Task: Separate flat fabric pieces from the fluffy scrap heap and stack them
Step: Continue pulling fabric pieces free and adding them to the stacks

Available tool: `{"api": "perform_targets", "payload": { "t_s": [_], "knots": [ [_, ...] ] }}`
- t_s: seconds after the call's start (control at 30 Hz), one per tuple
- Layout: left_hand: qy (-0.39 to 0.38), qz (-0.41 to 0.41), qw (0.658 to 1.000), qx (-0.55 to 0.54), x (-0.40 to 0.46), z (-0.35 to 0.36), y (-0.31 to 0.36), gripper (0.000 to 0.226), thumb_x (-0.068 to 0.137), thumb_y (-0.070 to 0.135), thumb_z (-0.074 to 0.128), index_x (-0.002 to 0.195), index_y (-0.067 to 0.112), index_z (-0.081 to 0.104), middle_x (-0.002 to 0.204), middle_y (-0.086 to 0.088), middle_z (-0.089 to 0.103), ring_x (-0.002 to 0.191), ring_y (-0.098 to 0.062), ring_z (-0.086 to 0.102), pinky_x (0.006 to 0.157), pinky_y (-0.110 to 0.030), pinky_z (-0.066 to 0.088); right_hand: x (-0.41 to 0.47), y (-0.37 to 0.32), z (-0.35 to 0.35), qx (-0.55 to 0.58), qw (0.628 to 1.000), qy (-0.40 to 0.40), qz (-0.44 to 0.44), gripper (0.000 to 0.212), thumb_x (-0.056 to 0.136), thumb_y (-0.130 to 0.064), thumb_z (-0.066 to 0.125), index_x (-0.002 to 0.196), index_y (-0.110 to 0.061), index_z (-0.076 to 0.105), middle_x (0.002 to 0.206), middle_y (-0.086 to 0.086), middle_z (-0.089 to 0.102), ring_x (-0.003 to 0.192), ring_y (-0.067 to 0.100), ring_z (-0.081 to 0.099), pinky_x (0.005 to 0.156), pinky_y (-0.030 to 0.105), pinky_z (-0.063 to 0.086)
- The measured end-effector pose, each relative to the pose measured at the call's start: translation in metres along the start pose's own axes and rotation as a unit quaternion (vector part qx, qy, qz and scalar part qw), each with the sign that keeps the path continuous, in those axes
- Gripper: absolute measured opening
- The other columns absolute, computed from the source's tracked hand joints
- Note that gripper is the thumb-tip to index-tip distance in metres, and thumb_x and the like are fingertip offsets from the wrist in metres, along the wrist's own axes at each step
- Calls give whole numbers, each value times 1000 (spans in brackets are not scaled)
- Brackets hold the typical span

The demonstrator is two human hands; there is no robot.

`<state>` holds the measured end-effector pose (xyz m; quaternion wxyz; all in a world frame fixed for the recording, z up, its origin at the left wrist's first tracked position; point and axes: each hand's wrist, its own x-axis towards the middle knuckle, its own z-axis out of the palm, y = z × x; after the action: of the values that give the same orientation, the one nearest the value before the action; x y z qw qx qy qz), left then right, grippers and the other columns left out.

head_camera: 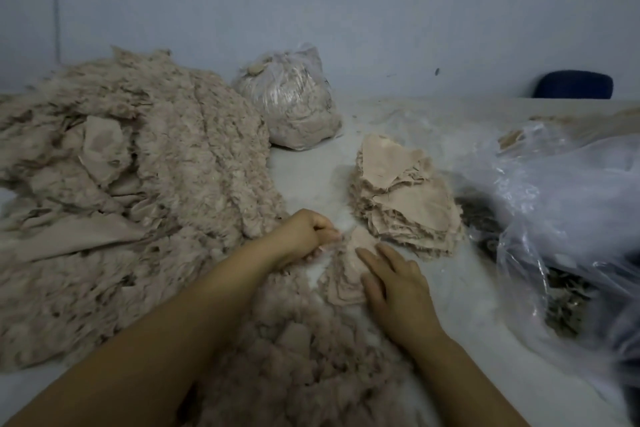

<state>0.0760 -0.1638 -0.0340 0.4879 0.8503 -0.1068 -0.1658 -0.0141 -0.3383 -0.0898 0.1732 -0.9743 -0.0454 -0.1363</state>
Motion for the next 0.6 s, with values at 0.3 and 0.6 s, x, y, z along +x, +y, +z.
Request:
{"api": "perform_targets", "payload": {
  "t_s": [0.3, 0.6],
  "knots": [
    [-119, 60, 991, 4, -47, -19, -10, 11, 87, 1, 63, 95, 3, 71, 69, -7, 72, 59, -14, 66, 57, -22, 53, -36, -48, -46, 389, 920, -36, 42, 16, 92, -18, 61, 83, -27, 70, 74, -21, 67, 69, -5, 59, 66, 13, 44],
    [-206, 107, 961, 148, -82, -31, -34, 32, 90, -9, 47, 91, 11, 73, 83, 1, 69, 67, 7, 63, 70, -14, 51, -71, -48, -56, 213, 967, -138, -3, 24, 94, -32, 59, 74, -22, 69, 71, -13, 68, 67, 1, 62, 62, 11, 42]
  ]
}}
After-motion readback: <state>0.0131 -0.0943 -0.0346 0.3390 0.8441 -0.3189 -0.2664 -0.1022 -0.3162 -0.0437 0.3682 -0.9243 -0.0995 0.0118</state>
